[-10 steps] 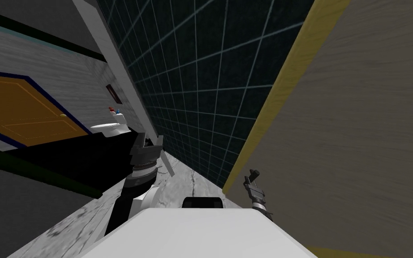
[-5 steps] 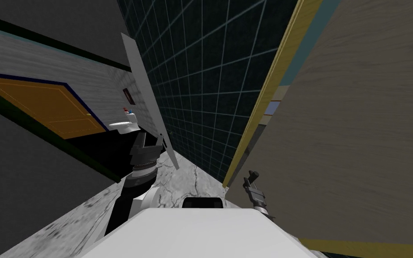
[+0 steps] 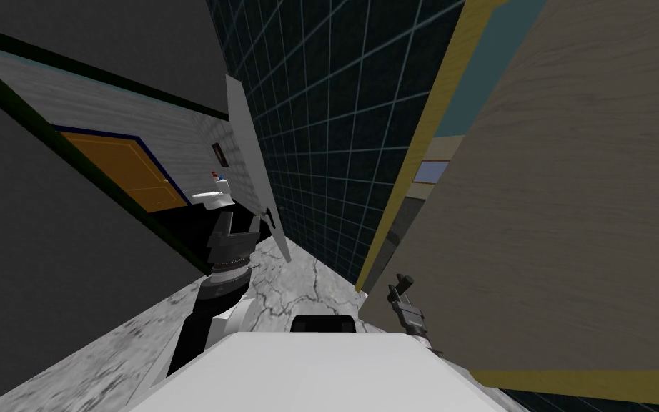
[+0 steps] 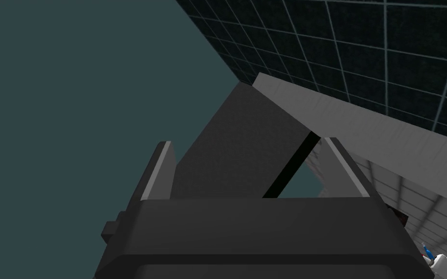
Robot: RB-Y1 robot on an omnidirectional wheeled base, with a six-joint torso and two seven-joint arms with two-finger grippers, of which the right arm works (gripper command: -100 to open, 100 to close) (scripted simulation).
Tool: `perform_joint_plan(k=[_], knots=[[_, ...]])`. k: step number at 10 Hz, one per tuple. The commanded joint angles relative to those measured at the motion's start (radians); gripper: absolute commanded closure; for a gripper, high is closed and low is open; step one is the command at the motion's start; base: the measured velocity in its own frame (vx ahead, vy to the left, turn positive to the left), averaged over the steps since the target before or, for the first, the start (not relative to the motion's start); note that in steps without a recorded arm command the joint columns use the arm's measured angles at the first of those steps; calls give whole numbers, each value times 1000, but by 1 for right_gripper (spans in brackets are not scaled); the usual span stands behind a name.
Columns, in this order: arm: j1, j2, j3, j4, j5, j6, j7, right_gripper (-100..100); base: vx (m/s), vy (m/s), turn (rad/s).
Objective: Pull the door open
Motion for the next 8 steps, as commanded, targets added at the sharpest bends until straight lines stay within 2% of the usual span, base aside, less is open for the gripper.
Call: perform_joint_plan(k=[1,3,4,8], knots=[[5,-9,23,4,13,-16,-17,100,-229,-8,105],[12,-27,48,7,28,-36,-38,100,-253,-14,92],[7,-24,38,7,21,-28,-32,100,-117,-5,20],[6,-50,81,35,47,-64,-79,100,-226,-29,144]])
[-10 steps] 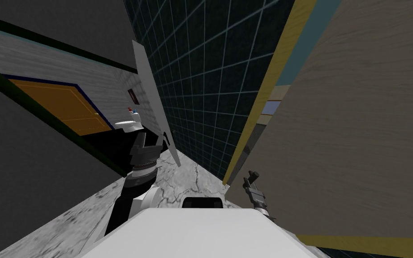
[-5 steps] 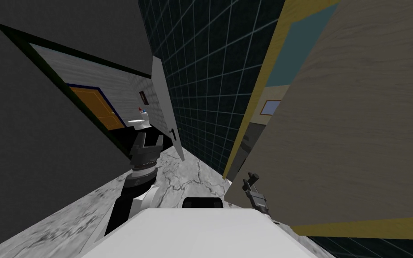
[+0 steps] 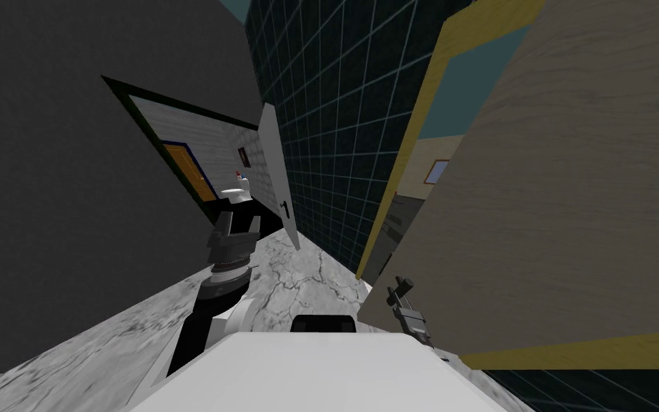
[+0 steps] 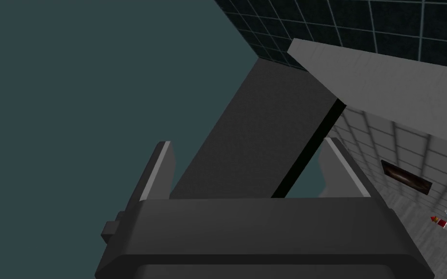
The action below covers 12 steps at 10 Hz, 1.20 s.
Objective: Pull the door open
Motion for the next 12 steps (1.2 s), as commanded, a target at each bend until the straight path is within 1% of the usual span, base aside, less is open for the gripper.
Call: perform_joint_plan(k=[1,3,4,5,7,9,11,12], knots=[[1,-10,17,10,10,-14,-18,100,-254,-12,125],[0,-23,35,23,22,-32,-41,100,-261,-48,146],[-3,-17,30,24,18,-26,-35,100,-118,-29,44],[-4,-24,47,37,27,-39,-53,100,-187,-18,150],[-8,-34,61,54,35,-57,-72,100,-292,-41,193],[-12,-45,77,71,43,-76,-93,100,-286,-39,138],[-16,-55,90,86,50,-92,-111,100,-243,7,125],[-13,-54,84,81,47,-84,-103,100,-105,-9,10]])
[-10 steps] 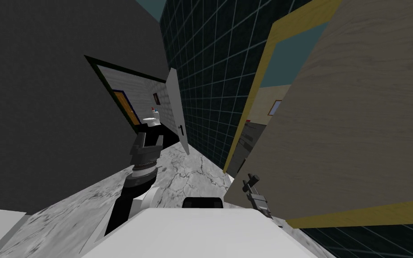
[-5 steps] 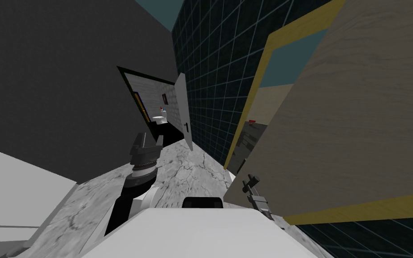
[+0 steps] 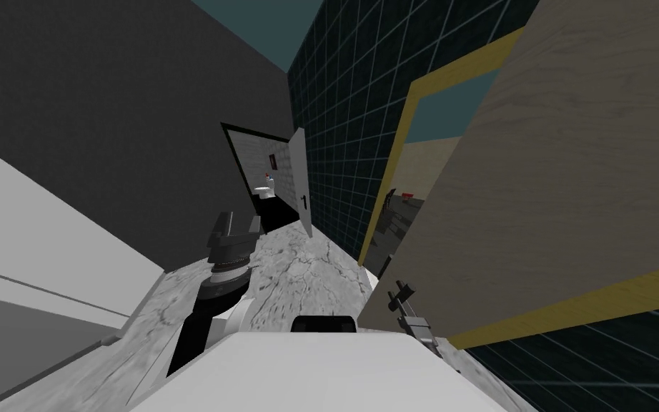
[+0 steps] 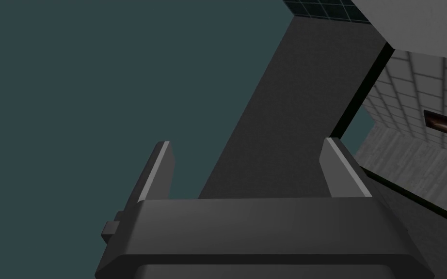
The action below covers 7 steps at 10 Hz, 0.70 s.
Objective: Pull the door open
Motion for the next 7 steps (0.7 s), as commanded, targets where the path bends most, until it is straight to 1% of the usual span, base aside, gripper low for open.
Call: perform_joint_plan(k=[1,2,7], knots=[[-4,-3,6,10,5,-8,-10,100,-128,-31,131],[-6,-4,9,16,7,-13,-16,100,-222,-62,176],[-21,-14,30,53,24,-41,-52,100,-208,-48,130]])
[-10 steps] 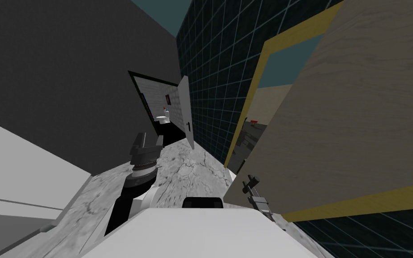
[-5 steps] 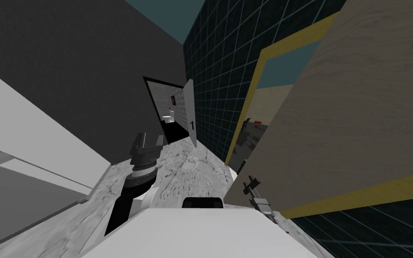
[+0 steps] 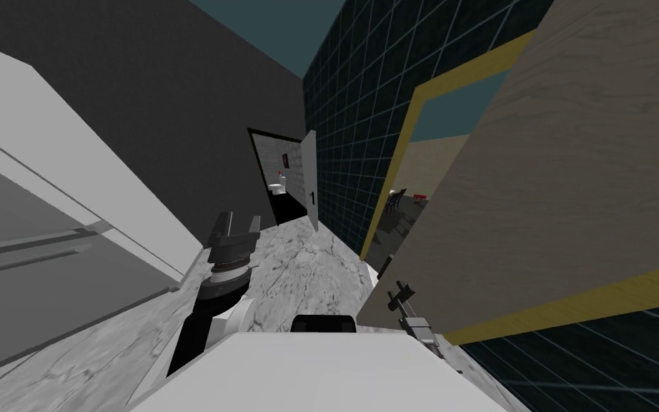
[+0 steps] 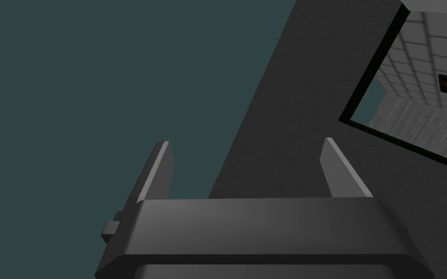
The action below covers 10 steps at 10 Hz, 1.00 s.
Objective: Pull the door open
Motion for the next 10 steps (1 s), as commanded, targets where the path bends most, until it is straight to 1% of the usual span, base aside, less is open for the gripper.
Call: perform_joint_plan(k=[1,3,4,5,10], knots=[[-5,-5,8,18,6,-14,-17,100,-252,-38,178],[-10,-8,15,30,12,-24,-29,100,-224,-27,120],[-9,-8,12,25,9,-18,-24,100,-105,-13,21],[-14,-9,22,38,11,-24,-33,100,-134,-20,127],[-31,-16,47,70,13,-49,-56,100,-192,-48,129]])
